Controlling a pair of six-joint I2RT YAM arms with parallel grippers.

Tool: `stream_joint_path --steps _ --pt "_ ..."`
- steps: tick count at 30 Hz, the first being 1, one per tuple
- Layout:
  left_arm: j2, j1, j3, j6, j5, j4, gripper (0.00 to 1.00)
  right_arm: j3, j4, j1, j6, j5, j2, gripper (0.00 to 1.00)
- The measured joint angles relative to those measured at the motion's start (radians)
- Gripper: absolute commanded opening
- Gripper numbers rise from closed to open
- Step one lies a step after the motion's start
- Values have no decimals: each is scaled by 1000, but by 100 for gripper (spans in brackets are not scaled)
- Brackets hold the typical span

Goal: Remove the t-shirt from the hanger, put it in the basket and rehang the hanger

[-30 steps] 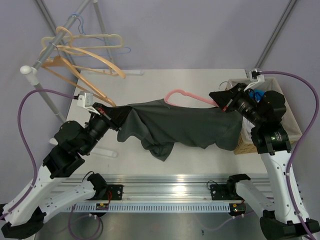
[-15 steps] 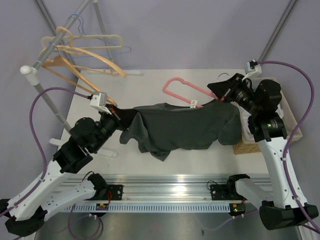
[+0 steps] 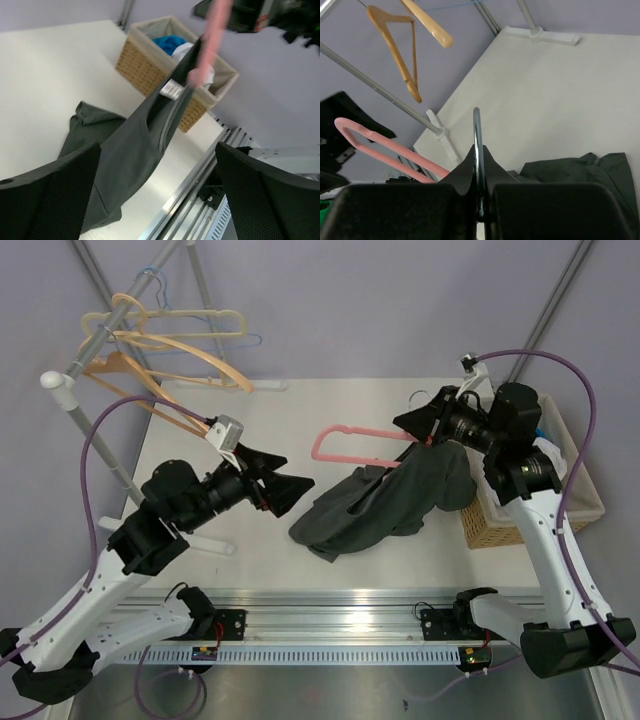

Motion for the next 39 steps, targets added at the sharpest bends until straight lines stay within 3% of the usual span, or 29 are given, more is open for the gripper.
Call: stream_joint_path --steps 6,10,21,29,30,33,34,39 --pt "-40 0 142 72 50 -74 99 21 -179 142 -146 87 64 0" --pt "-32 0 190 85 75 -96 99 -15 -188 192 -177 113 44 0" --pt "390 0 278 136 234 -190 76 -70 -167 314 -199 198 80 0" --pt "422 0 258 149 254 -219 40 -74 -165 319 -213 236 80 0" --pt "422 0 258 149 254 -219 28 -74 -165 319 -213 237 80 0" --pt "421 7 258 145 250 -223 11 -74 -166 320 -212 235 79 0" --pt "421 6 258 146 253 -223 0 -74 -165 320 -212 235 79 0" --pt "421 8 257 146 280 -223 0 -74 -165 320 -212 233 79 2"
